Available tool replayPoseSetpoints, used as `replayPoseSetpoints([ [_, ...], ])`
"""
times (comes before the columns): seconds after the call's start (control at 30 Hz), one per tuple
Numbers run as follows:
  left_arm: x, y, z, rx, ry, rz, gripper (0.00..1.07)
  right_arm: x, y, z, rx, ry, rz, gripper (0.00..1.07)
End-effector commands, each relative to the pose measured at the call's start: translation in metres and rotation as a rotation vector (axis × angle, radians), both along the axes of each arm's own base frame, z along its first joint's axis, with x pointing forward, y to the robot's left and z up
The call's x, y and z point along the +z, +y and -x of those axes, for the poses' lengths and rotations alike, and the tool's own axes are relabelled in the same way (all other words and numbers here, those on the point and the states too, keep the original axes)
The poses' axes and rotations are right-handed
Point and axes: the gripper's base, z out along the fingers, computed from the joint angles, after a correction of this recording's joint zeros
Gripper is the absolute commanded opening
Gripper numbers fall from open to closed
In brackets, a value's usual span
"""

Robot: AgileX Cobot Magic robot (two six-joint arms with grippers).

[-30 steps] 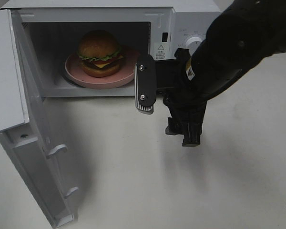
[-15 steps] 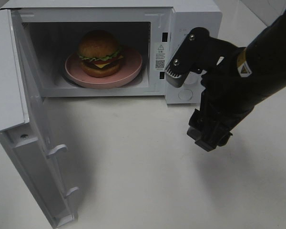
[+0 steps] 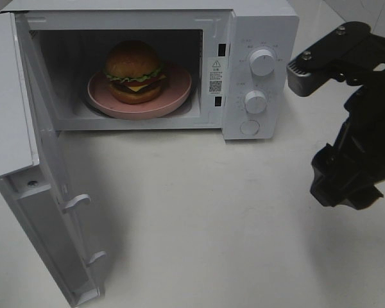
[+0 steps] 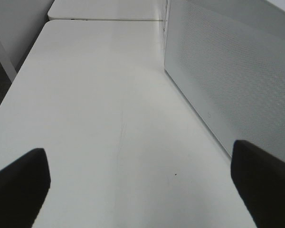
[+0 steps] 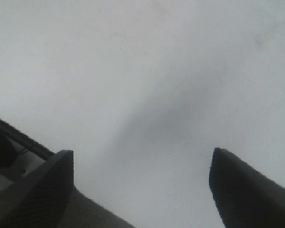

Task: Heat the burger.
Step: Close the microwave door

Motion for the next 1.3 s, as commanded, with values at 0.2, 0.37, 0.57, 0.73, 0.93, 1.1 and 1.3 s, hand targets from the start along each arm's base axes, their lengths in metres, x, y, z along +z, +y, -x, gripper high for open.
replayPoseSetpoints([
  [0.2, 0.0, 0.0, 0.002, -0.002, -0.024, 0.003, 0.98, 0.011, -0.016, 0.024, -0.055, 0.09, 0.008, 0.76],
  [0.37, 0.0, 0.0, 0.002, -0.002, -0.024, 0.003, 0.98, 0.02, -0.026, 0.037, -0.065, 0.089, 0.0, 0.76],
  [0.57, 0.0, 0.0, 0.002, -0.002, -0.024, 0.003, 0.98, 0.02, -0.044, 0.058, -0.076, 0.072, -0.016, 0.75],
  [0.73, 0.0, 0.0, 0.002, -0.002, -0.024, 0.003, 0.98, 0.019, -0.06, 0.079, -0.082, 0.023, -0.064, 0.75],
  [0.93, 0.0, 0.0, 0.002, -0.002, -0.024, 0.003, 0.98, 0.01, -0.077, 0.098, -0.116, -0.012, -0.107, 0.75],
  [1.1, 0.0, 0.0, 0.002, -0.002, -0.024, 0.003, 0.98, -0.005, -0.087, 0.11, -0.144, -0.011, -0.118, 0.75],
  [1.3, 0.0, 0.0, 0.002, -0.002, -0.024, 0.003, 0.98, -0.012, -0.093, 0.116, -0.21, -0.031, -0.159, 0.75],
])
